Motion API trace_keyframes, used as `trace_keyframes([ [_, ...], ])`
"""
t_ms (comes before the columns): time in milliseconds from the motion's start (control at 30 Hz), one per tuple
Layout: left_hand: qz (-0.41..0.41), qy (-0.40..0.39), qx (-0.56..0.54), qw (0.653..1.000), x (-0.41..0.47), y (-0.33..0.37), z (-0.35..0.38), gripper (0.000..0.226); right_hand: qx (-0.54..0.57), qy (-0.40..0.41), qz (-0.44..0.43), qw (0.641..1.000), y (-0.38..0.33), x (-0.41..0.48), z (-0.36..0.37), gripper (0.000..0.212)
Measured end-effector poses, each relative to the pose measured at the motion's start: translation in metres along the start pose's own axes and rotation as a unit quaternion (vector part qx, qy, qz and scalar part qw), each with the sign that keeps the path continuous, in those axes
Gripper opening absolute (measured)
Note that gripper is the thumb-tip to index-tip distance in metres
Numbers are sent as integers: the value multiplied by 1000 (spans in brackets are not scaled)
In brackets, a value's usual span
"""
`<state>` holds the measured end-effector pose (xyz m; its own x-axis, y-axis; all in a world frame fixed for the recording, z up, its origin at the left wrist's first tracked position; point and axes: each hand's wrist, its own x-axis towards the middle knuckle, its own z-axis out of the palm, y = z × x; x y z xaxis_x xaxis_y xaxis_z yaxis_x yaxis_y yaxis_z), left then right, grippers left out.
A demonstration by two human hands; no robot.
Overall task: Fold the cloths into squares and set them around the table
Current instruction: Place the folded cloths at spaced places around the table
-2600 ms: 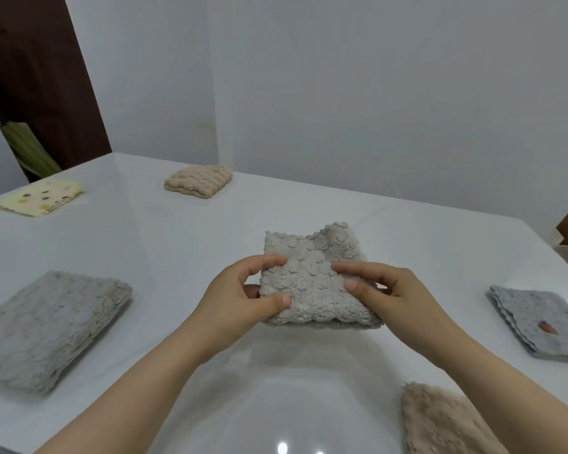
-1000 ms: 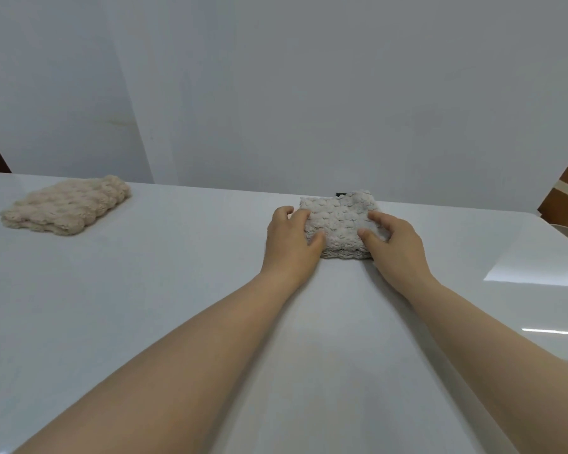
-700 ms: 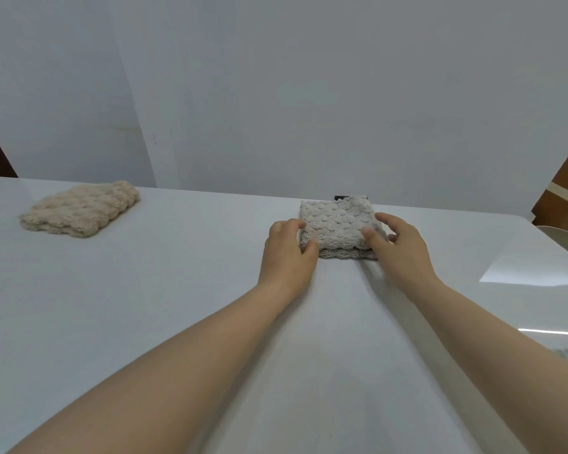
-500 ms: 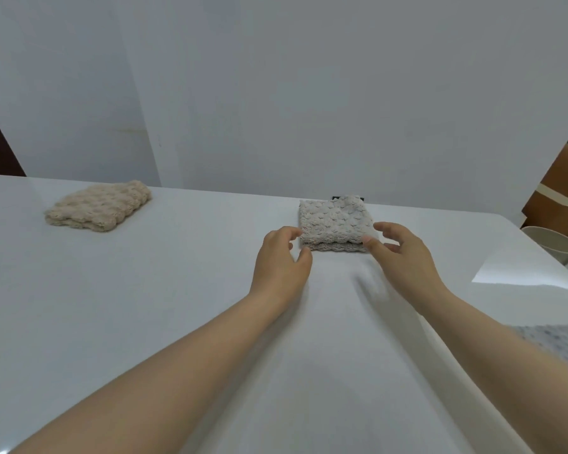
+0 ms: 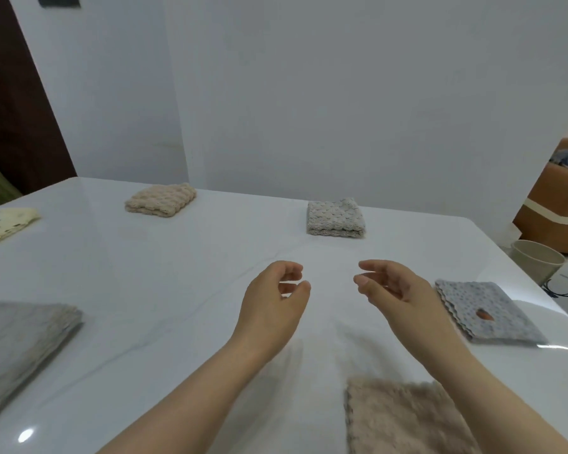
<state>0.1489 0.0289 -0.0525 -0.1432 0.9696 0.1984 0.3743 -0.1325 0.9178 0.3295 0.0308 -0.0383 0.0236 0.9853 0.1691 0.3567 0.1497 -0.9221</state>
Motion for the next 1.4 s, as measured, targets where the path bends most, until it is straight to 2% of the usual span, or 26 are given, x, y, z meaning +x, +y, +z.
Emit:
trace_keyframes([
  [233,-26,13,-46,999,-88,2,-26,19,47,-23,-15,999,-15,-84,16,16],
  [433,-41,28,-63,997,-107,-10,-45,19,53,-28,-13,998,-19,-102,42,17],
  [967,-85,6,-75,994,-14,-48,-93,21,59,-49,57,995,-33,-17,123,16],
  [1167,-129,3,-62,990,16,-16,-118,19,56,-58,91,993,-75,15,128,17],
  [1400,-164,1,-44,985,26,55,-153,20,55,-90,117,988,-153,25,110,15],
])
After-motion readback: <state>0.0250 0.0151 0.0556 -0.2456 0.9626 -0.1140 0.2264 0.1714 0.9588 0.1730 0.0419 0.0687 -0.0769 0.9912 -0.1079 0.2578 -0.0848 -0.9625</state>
